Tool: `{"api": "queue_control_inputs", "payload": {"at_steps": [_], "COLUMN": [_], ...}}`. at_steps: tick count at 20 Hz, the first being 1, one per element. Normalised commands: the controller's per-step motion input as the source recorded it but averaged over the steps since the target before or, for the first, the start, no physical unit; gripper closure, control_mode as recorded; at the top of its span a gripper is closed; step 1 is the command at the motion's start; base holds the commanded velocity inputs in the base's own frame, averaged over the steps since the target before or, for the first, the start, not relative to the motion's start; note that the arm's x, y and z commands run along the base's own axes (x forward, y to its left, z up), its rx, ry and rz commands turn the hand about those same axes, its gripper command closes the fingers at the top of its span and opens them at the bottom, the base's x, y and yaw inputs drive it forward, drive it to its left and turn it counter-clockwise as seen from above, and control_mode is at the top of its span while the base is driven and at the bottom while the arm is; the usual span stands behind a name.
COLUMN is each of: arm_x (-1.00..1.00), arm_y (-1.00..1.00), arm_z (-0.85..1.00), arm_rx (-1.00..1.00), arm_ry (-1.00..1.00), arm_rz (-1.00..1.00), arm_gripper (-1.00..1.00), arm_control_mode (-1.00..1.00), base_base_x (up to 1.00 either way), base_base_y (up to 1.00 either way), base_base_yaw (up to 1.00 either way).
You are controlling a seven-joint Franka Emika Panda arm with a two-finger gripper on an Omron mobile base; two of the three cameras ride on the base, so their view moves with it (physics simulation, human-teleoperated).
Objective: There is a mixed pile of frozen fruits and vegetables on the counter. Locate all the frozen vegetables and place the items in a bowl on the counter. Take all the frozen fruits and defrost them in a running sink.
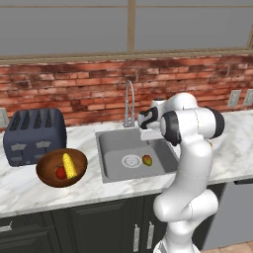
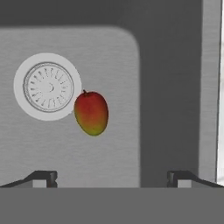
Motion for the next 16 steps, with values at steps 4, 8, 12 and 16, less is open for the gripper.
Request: {"api": "queue_control_inputs", "payload": {"at_steps": [4,8,12,16], "arm_x": [-0.09,-0.11,-0.16,-0.29], "arm_y": [-0.23,-0.23,-0.21,-0.26], "arm_z": [0.25,0.26,0.14,0.0], "arm_rx": [-0.06,-0.02,-0.01,0.01], "arm_ry": [0.0,0.0,0.0,-0.02], "arm_rz": [-0.04,-0.03,-0.01,-0.02], "arm_gripper": [-1.0,-1.0,-1.0,-1.0], "arm_control_mode": [-1.0,-1.0,-1.0,-1.0], "base_base_x": [0.0,0.0,0.0,0.0], "base_base_y": [0.0,0.0,0.0,0.0], "base_base_yaw": [0.0,0.0,0.0,0.0]}}
